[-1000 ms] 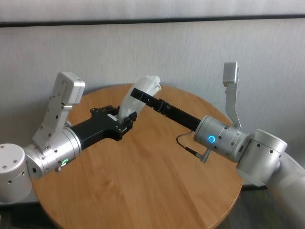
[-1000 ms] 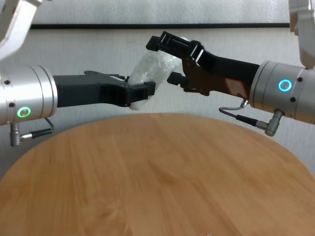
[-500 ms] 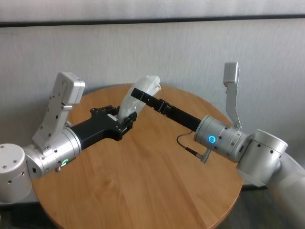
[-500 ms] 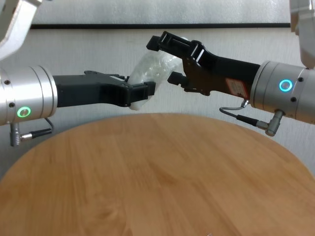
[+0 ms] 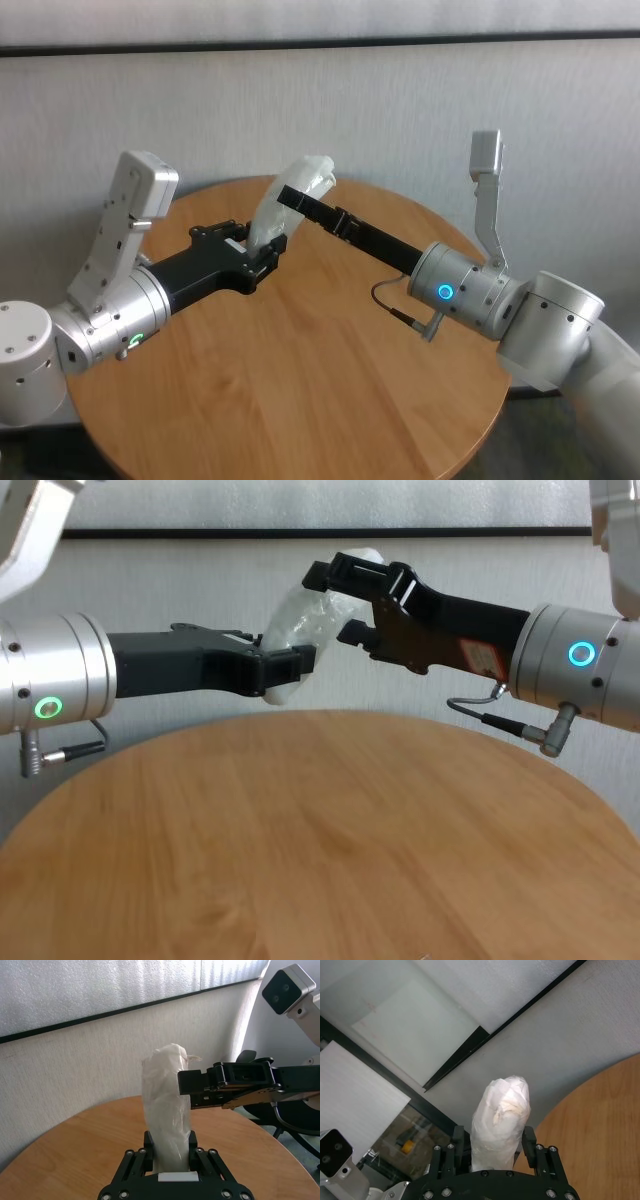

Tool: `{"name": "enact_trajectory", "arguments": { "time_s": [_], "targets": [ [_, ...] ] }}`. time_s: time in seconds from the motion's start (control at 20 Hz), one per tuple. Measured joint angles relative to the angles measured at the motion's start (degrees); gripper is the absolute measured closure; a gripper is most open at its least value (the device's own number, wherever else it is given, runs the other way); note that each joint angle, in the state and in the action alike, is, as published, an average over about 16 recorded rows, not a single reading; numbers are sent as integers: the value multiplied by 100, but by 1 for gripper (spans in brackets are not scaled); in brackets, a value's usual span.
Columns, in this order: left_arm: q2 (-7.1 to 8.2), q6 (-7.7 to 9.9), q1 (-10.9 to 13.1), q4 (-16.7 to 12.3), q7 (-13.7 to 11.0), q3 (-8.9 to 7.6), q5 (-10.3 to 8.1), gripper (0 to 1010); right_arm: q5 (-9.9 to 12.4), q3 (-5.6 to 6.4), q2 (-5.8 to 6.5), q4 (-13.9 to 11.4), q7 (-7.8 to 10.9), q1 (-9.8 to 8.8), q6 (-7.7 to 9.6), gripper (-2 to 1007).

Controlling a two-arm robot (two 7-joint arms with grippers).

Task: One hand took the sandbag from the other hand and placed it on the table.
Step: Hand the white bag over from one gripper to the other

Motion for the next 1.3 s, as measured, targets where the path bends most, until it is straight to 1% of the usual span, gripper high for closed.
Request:
{"name": "enact_trajectory", "arguments": {
  "time_s": [0.3,0.45,0.6,0.8,1.3],
  "targets": [
    [0,0,0,0,0,0,0,610,-2,3,0,-2,0,-3,-3,415],
    [0,0,0,-1,-1,0,0,610,-3,4,0,-4,0,-4,-3,476],
    [0,0,0,-1,-1,0,0,610,-4,5,0,-6,0,-5,-4,515],
    [0,0,0,-1,-1,0,0,610,-4,6,0,-7,1,-6,-4,534],
    [0,0,0,-1,0,0,0,610,4,1,1,-12,-1,-8,-9,534]
  ]
}}
